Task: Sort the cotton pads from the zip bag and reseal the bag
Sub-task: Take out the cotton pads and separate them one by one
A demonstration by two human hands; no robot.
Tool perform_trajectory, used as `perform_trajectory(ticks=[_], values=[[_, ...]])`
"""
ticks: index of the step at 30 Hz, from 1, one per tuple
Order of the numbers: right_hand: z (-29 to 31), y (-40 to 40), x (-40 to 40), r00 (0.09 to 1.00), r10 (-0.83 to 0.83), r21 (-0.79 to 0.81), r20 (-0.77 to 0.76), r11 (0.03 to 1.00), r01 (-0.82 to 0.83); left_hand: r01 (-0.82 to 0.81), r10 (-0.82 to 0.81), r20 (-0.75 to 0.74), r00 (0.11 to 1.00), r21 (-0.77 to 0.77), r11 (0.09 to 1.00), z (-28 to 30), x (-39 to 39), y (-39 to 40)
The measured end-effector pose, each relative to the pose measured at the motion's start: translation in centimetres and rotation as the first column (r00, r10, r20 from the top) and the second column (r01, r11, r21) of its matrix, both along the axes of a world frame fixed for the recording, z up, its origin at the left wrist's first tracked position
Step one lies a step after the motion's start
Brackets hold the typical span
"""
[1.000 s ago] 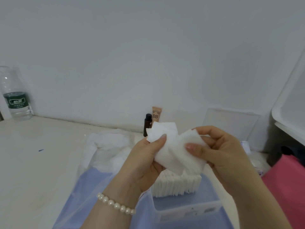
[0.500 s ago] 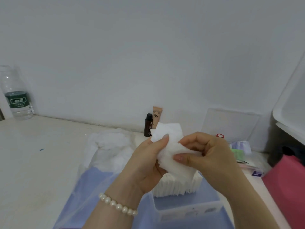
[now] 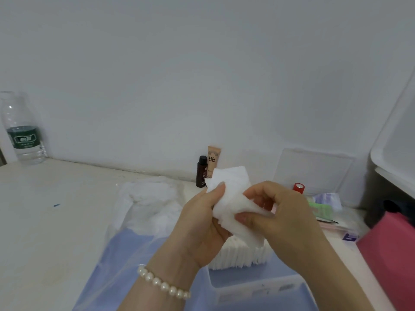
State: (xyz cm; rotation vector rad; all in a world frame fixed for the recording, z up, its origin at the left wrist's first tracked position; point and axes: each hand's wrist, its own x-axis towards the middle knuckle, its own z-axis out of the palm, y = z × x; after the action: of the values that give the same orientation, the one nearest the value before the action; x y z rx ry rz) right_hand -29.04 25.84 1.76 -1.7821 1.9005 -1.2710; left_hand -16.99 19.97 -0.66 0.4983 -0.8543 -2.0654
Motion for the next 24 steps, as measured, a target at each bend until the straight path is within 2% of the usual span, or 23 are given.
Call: perform_trajectory(ticks=[3,4,5,6,7,8,9,10,12,16,19,24], values=[[0.4,0.2,-0.2,0.999,0.01,-0.012,0.037,1.0,-0.01,-0.073,0.073,-0.076,0.994,0.014,0.997,0.0,-0.4,0.1],[0.7,0.3,-0.4,0.992,0.023,-0.031,0.12,0.999,-0.02,-0.115,0.117,-0.117,0.986,0.025,0.993,0.0,-0.5,0.0],[1.0,0.5,-0.6,0.959,0.061,-0.068,0.275,0.997,-0.044,-0.153,0.157,-0.155,0.975,0.036,0.988,0.1,-0.6,0.0],[1.5,0.7,-0.7,0.868,0.139,-0.126,0.476,0.988,-0.089,-0.185,0.191,-0.186,0.964,0.049,0.981,0.1,-0.6,0.0],[1.7,0.8,-0.9,0.722,0.214,-0.172,0.657,0.976,-0.132,-0.206,0.215,-0.211,0.954,0.061,0.977,0.2,-0.7,0.0],[1.8,0.9,-1.1,0.569,0.279,-0.218,0.774,0.96,-0.174,-0.22,0.229,-0.23,0.946,0.066,0.973,0.2,-0.7,0.0],[1.7,0.8,-1.2,0.459,0.319,-0.249,0.829,0.946,-0.208,-0.227,0.234,-0.242,0.942,0.058,0.972,0.2,-0.8,0.0],[1.4,0.6,-1.1,0.406,0.339,-0.263,0.849,0.936,-0.233,-0.23,0.233,-0.246,0.941,0.042,0.972,0.1,-0.9,0.1],[0.8,0.0,-0.4,0.408,0.338,-0.252,0.848,0.935,-0.251,-0.229,0.222,-0.235,0.946,-0.005,0.973,-0.1,-1.2,0.3],[-0.3,-0.8,1.2,0.575,0.242,-0.242,0.782,0.967,-0.078,-0.191,0.175,-0.183,0.967,-0.072,0.979,-0.3,-1.9,0.9],[-0.3,-0.9,1.8,0.608,0.171,-0.234,0.775,0.972,0.026,-0.196,0.189,-0.216,0.958,-0.011,0.98,-0.4,-2.4,1.2],[-0.2,-0.8,2.2,0.652,0.143,-0.243,0.745,0.968,0.064,-0.205,0.211,-0.257,0.943,0.051,0.977,-0.5,-2.5,1.3]])
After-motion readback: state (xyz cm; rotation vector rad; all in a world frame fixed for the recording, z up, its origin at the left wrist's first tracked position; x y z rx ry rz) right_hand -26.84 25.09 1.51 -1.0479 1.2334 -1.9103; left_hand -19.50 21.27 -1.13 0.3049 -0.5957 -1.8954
